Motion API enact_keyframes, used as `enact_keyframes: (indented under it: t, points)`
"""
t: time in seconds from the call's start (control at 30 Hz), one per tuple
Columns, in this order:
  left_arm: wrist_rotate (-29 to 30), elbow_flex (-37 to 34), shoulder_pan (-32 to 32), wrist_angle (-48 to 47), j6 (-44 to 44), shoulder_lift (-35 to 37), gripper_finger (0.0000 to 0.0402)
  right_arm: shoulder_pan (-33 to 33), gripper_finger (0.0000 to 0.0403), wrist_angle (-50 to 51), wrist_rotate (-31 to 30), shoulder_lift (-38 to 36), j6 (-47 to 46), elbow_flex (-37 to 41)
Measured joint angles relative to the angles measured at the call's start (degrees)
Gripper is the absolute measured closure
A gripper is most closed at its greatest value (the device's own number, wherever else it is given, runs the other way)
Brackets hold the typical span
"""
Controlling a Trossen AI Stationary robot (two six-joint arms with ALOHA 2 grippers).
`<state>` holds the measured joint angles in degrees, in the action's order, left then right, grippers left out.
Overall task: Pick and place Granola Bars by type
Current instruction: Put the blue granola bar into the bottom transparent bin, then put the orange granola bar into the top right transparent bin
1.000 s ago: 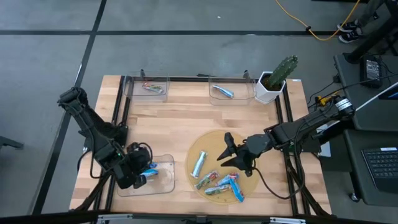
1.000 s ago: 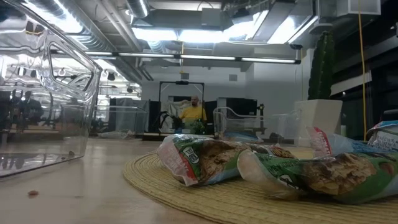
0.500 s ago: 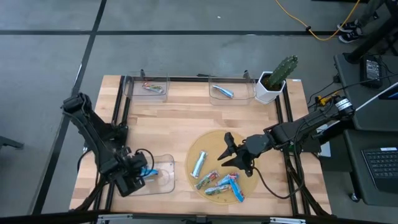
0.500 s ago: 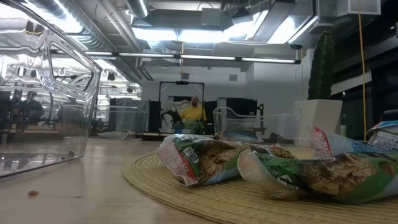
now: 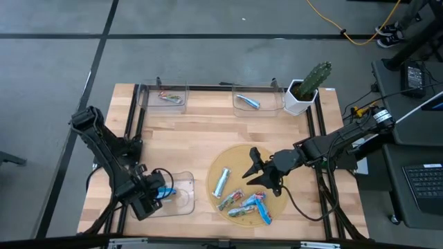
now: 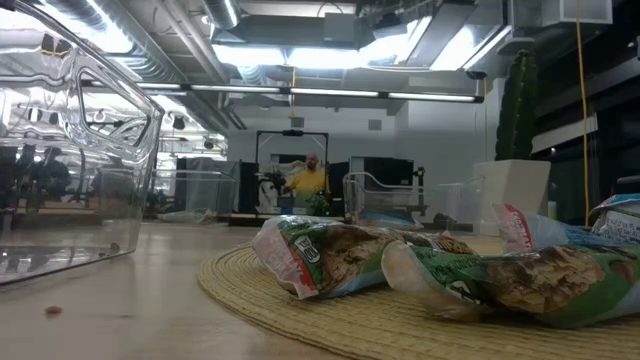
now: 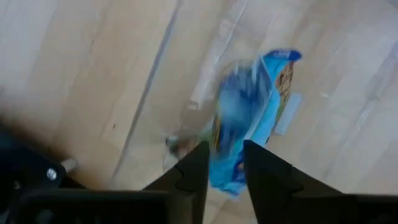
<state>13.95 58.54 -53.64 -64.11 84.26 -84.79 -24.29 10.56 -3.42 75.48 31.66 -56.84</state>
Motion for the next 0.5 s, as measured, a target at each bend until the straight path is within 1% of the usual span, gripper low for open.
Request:
enact_keyframes:
  t: [0.1, 0.3, 0.4, 0.5]
  points:
    - [-2.31, 0.00, -0.01, 0.01, -0.15, 0.52, 0.0279, 0.00, 0.0268, 0.01, 0.00, -0.02, 0.02, 0.00]
    - [-2.68, 0.00, -0.01, 0.05, 0.54, 3.00, 0.0223, 0.00, 0.0268, 0.16, 0.00, -0.01, 0.04, 0.00]
    - [-1.23, 0.00, -0.01, 0.08, 0.97, 4.45, 0.0207, 0.00, 0.0268, 0.83, 0.00, -0.01, 0.02, 0.00]
    - [2.00, 0.00, -0.04, 1.14, 0.90, 5.20, 0.0202, 0.00, 0.0268, 2.69, 0.02, 0.00, -0.34, 0.00]
